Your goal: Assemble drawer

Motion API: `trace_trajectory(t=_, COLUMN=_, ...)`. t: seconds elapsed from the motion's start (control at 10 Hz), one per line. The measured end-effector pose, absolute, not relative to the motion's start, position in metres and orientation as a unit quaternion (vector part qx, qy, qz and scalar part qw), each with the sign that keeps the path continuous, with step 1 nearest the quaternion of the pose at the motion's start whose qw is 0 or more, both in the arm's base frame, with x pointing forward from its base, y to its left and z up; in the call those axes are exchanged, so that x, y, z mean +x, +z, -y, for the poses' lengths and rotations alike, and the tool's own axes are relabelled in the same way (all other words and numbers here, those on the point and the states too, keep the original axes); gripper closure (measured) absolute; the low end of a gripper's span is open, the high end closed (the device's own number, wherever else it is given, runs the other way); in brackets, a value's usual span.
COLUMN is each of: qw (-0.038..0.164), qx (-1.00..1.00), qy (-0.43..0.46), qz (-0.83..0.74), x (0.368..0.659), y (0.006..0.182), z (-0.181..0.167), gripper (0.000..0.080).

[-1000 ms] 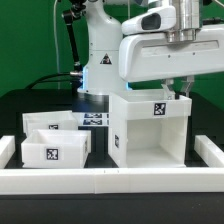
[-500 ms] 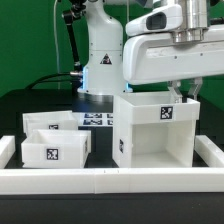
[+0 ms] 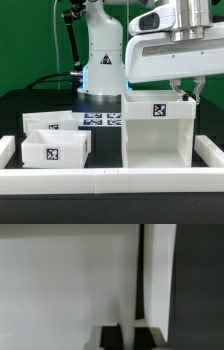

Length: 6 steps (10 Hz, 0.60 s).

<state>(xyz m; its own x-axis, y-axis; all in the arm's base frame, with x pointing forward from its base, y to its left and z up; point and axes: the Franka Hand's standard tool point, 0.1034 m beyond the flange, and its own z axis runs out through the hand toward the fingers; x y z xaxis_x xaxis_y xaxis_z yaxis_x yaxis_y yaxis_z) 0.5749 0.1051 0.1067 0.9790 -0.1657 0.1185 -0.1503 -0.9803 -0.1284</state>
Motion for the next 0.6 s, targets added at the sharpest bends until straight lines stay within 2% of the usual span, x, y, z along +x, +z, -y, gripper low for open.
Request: trace_trajectory(t=0.6, qw=0.089, qx=-0.94, qy=-0.066, qz=-0.323, x=0.587, y=0.108, z=-0.097, gripper=0.0755)
